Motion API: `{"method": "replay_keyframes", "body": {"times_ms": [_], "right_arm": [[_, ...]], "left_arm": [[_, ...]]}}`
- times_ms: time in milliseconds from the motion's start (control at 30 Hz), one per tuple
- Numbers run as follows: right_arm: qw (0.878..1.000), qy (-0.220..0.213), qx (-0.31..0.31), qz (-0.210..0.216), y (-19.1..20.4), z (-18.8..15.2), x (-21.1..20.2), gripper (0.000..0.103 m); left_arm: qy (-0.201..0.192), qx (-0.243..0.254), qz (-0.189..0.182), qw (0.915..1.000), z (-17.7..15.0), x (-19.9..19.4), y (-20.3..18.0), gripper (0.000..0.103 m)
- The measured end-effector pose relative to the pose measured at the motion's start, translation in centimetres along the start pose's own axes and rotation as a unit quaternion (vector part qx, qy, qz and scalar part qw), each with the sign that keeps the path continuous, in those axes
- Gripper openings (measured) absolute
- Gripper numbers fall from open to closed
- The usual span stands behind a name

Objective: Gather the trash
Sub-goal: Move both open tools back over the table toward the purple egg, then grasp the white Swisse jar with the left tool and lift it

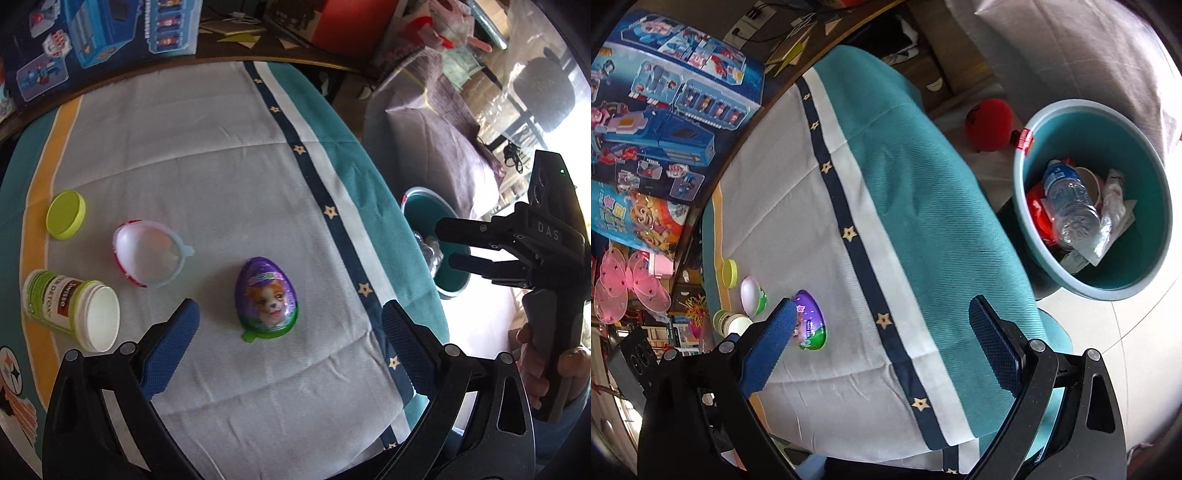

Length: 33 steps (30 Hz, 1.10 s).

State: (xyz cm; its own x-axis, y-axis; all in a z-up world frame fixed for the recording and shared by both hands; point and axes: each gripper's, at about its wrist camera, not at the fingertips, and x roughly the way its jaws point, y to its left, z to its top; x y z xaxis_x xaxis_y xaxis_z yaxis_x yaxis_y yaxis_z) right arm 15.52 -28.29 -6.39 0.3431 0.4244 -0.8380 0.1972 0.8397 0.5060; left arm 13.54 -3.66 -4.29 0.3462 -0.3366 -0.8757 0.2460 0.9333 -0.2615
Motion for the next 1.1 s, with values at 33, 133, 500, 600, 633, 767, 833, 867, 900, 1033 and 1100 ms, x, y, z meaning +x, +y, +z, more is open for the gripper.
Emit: {"method": "replay_keyframes", "body": {"times_ms": [33,133,500,600,633,767,833,867,900,1033,1100], "right_arm": [[1.0,0.004,-0.006,0.0,0.8,-0.1,0.4,0.09],[1.0,0.014,-0.022,-0.003,2.8,-0.4,1.4,0.09],[0.994,0.033,-0.104,-0.004,9.9,-1.6,5.0,0.09],[0.986,0.015,-0.166,-0.02,12.0,-2.3,5.4,0.09],[0.982,0.008,-0.188,-0.03,12.8,-2.6,5.5,0.09],[0.97,0.009,-0.235,-0.063,14.4,-3.1,6.4,0.09],[0.966,0.008,-0.246,-0.076,14.9,-3.2,6.8,0.09],[0.965,0.008,-0.251,-0.081,15.2,-3.2,7.0,0.09],[0.964,0.008,-0.253,-0.083,15.3,-3.1,7.1,0.09],[0.96,-0.006,-0.262,-0.099,16.0,-2.7,7.1,0.09],[0.96,-0.007,-0.261,-0.098,16.3,-2.5,7.2,0.09]], "left_arm": [[-0.002,-0.005,0.001,1.0,-0.1,-0.3,0.6,0.099],[-0.011,-0.019,0.008,0.9997,-0.4,-1.4,2.4,0.099],[-0.031,-0.108,0.033,0.9931,-2.6,-4.7,10.9,0.099],[-0.036,-0.147,0.042,0.9876,-3.2,-5.0,13.4,0.099],[-0.038,-0.16,0.043,0.9855,-3.4,-5.1,14.1,0.099],[-0.042,-0.216,0.049,0.9742,-3.8,-4.7,16.8,0.099],[-0.044,-0.241,0.049,0.9683,-3.8,-4.5,17.7,0.099],[-0.045,-0.251,0.045,0.9659,-3.8,-4.3,18.1,0.099],[-0.048,-0.261,0.039,0.9632,-3.7,-4.1,18.4,0.099],[-0.054,-0.277,0.045,0.9584,-3.0,-3.4,19.0,0.099],[-0.053,-0.276,0.054,0.9582,-2.5,-2.8,19.0,0.099]]}}
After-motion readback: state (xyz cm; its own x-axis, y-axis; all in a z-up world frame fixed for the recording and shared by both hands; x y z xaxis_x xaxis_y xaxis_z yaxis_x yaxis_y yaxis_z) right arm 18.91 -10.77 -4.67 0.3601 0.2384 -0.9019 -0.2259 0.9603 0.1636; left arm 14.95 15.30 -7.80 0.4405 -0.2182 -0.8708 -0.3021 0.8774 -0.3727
